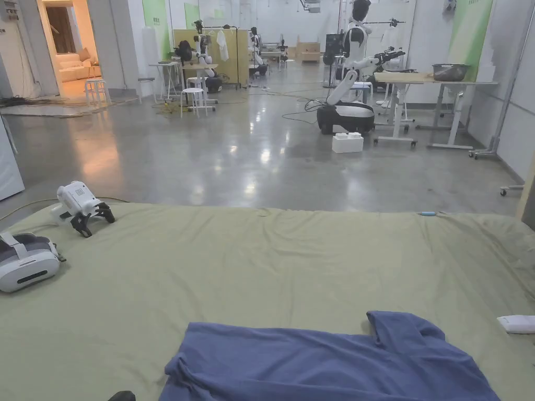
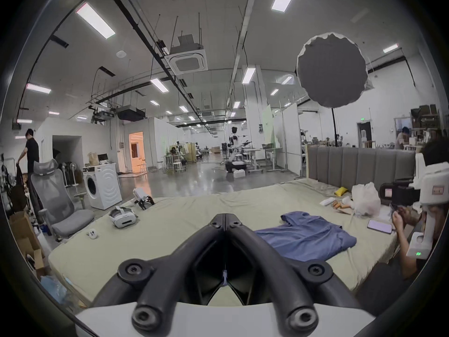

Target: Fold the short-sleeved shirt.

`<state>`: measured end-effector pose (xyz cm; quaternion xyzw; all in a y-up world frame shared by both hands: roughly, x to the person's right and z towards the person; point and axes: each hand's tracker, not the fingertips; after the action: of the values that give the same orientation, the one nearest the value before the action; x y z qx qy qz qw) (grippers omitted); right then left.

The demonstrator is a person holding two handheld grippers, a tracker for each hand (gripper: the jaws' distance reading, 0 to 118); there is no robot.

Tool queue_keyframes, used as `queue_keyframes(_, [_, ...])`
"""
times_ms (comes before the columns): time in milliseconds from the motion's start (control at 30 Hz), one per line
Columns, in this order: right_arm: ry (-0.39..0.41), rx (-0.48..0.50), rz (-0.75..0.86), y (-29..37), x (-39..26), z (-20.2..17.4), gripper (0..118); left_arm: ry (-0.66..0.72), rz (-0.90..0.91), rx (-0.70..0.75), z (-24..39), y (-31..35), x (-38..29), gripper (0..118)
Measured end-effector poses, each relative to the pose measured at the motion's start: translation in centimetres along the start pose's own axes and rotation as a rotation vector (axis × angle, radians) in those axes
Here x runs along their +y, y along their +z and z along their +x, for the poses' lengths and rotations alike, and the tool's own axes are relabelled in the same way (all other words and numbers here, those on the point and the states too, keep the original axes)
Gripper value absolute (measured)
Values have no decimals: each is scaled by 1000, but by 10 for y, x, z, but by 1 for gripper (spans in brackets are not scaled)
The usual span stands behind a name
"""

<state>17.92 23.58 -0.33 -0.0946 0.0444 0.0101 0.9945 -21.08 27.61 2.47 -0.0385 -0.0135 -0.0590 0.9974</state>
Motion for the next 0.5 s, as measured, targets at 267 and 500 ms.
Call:
queue_keyframes(267, [-62, 8, -54, -14, -11, 9, 0, 130, -220, -10, -23, -72, -44, 42])
queue_keyframes(500, [-120, 7, -179, -25, -41, 22, 0, 341, -561, -13, -73, -227, -169, 56])
